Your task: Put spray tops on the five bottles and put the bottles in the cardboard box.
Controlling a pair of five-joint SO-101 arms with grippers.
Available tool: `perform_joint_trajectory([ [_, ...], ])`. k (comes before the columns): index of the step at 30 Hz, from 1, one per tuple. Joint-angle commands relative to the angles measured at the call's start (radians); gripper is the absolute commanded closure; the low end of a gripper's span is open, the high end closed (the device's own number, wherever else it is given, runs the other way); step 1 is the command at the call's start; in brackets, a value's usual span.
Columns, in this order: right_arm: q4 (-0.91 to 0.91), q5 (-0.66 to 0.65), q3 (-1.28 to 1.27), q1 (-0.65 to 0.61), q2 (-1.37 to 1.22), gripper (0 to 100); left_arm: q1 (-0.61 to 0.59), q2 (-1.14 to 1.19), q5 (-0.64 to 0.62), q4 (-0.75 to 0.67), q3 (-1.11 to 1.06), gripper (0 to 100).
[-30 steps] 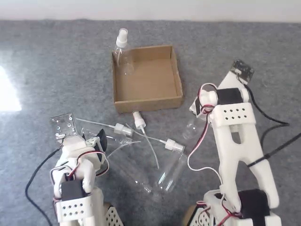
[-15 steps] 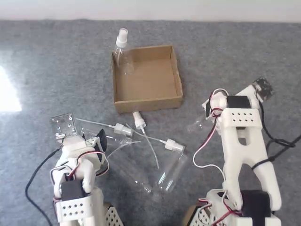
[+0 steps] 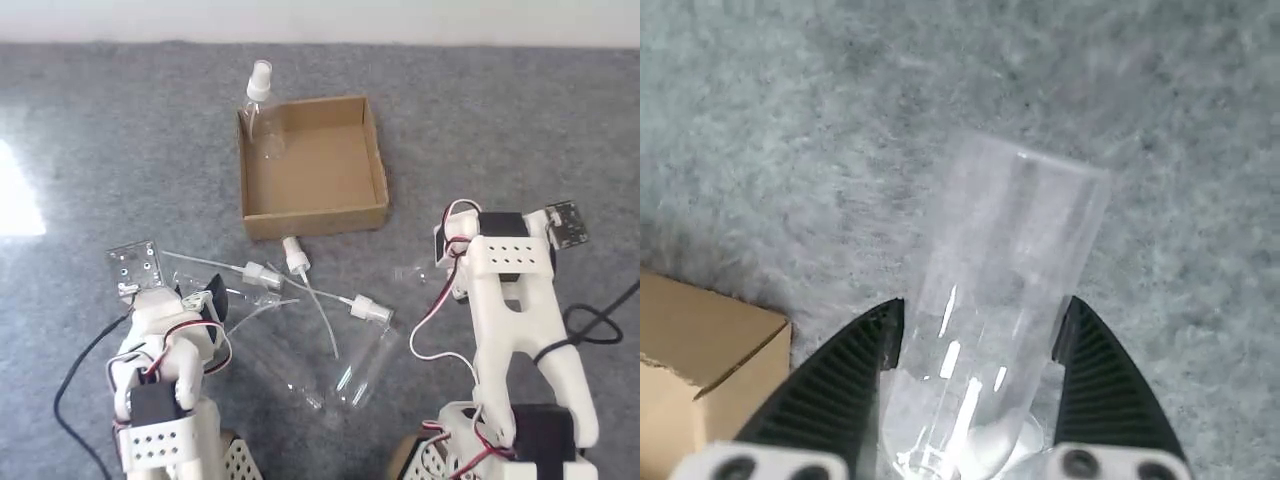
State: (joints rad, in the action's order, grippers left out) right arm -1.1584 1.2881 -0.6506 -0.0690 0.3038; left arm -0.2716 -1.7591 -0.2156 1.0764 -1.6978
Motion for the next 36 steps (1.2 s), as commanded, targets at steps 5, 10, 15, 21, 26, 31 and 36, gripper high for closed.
perform_joint_trajectory([
  [5,0.015,0.02,-0.014,0.016,0.042,78.9,0.0,-0.011,-0.012,0.005,0.008,79],
  [10,0.015,0.017,-0.028,0.015,0.042,72.7,0.0,-0.011,-0.012,0.005,0.008,79],
  [15,0.016,0.018,-0.028,0.015,0.042,72.7,0.0,-0.011,-0.012,0.005,0.008,79],
  [21,0.016,0.017,-0.026,0.013,0.05,72.7,0.0,-0.011,-0.012,0.005,0.008,79],
  [26,0.004,0.014,-0.02,0.005,0.056,72.7,0.0,-0.011,-0.012,0.005,0.008,79],
  [31,-0.068,0.012,0.032,0.005,0.056,72.8,0.0,-0.011,-0.012,0.005,0.008,79],
  [36,-0.24,-0.025,0.17,0.005,0.056,72.8,0.0,-0.011,-0.012,0.005,0.008,79],
])
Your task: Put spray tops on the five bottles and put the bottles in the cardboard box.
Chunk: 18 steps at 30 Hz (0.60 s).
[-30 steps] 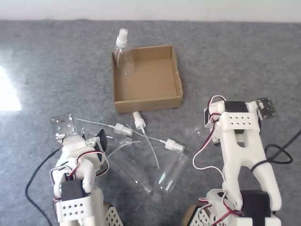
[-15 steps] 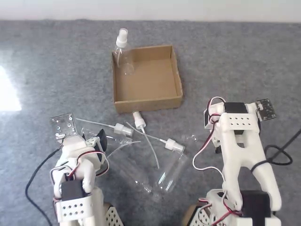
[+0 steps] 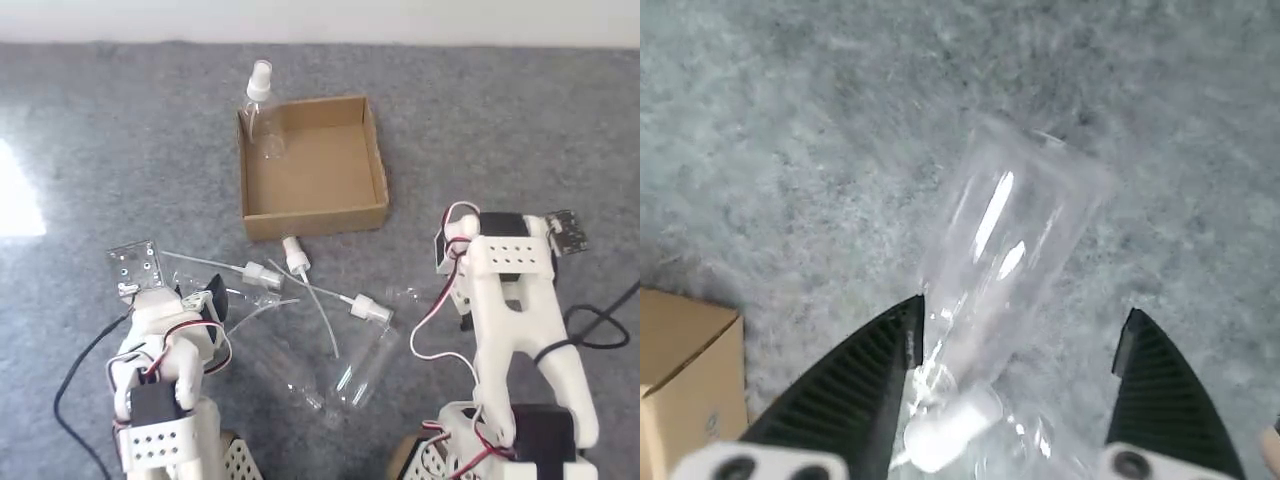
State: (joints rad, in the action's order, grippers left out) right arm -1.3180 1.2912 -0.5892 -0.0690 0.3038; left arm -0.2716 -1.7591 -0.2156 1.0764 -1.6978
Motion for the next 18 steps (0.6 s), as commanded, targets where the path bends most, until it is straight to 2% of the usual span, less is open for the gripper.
perform_joint_trajectory([
  [1,-0.097,-0.038,0.126,0.005,0.056,72.8,0.0,-0.011,-0.012,0.005,0.008,79],
  [7,-0.17,-0.046,0.18,0.002,0.056,72.9,0.0,-0.011,-0.012,0.005,0.008,79],
  [11,-0.214,-0.066,0.201,-0.045,0.056,72.9,0.0,-0.011,-0.012,0.005,0.008,79],
  [18,-0.223,-0.399,0.222,-0.108,0.056,72.9,0.0,-0.011,-0.012,0.005,0.008,79],
])
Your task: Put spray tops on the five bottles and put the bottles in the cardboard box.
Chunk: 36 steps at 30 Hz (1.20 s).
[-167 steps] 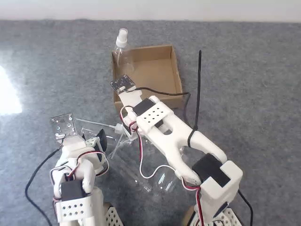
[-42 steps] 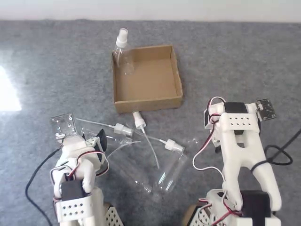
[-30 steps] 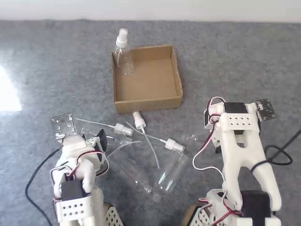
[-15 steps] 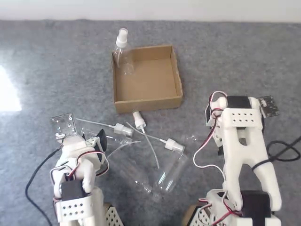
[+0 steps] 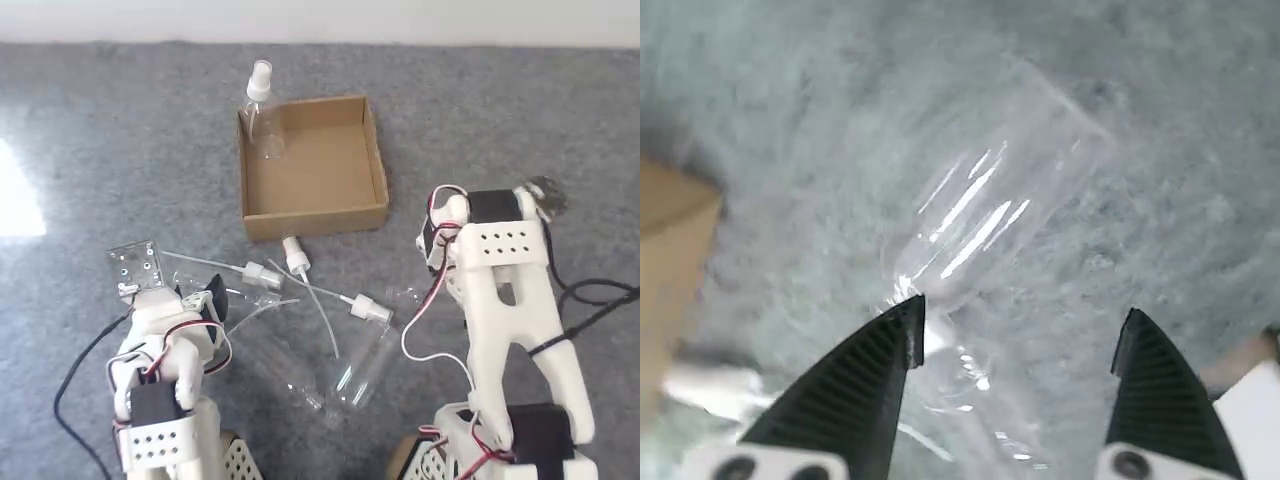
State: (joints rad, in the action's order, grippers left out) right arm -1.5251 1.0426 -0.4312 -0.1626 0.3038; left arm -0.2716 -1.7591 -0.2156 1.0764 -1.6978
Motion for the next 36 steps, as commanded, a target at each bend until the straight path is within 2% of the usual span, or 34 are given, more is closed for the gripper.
perform_joint_trajectory([
  [1,-0.016,-0.198,0.064,-0.015,0.056,72.9,0.0,-0.011,-0.012,0.005,0.008,79],
  [5,-0.016,-0.342,0.06,-0.015,0.056,72.9,0.0,-0.011,-0.012,0.005,0.008,79],
  [13,-0.016,-0.5,0.063,-0.015,0.056,72.8,0.0,-0.011,-0.012,0.005,0.008,79],
  [22,-0.016,-0.856,0.06,-0.015,0.056,72.8,0.0,-0.011,-0.012,0.005,0.008,79],
  [30,-0.007,-1.031,0.06,-0.016,0.054,72.8,0.0,-0.011,-0.012,0.005,0.008,79],
  [36,-0.005,-1.264,0.058,-0.016,0.044,72.5,0.0,-0.011,-0.012,0.005,0.008,79],
])
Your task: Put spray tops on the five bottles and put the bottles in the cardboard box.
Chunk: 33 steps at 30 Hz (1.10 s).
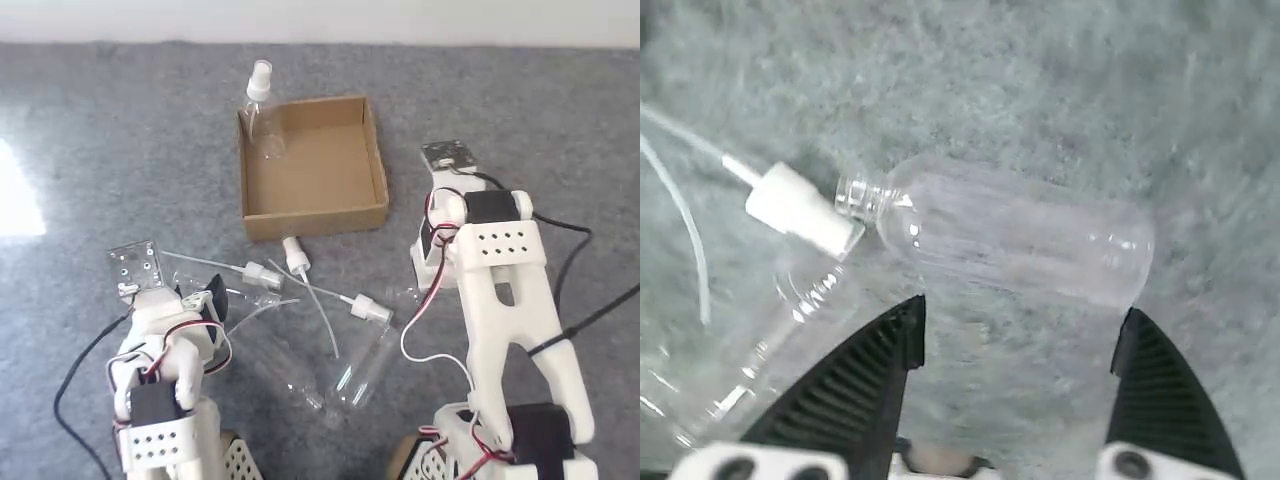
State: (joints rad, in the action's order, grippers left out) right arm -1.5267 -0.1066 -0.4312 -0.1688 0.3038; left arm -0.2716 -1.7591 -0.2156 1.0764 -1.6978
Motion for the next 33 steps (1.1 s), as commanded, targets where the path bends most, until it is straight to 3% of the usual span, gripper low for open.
perform_joint_trajectory([
  [1,-0.004,-0.153,0.058,-0.008,0.044,72.5,0.0,-0.011,-0.012,0.005,0.008,79],
  [5,-0.004,-0.311,0.058,-0.008,0.042,72.5,0.0,-0.011,-0.012,0.005,0.008,79],
  [17,0.119,-0.559,-0.086,-0.062,0.042,72.4,0.0,-0.011,-0.012,0.005,0.008,79],
  [24,0.119,-0.609,-0.11,-0.096,0.042,72.4,0.0,-0.011,-0.012,0.005,0.008,79],
  [33,0.133,-0.775,-0.158,-0.105,0.042,72.4,0.0,-0.011,-0.012,0.005,0.008,79],
])
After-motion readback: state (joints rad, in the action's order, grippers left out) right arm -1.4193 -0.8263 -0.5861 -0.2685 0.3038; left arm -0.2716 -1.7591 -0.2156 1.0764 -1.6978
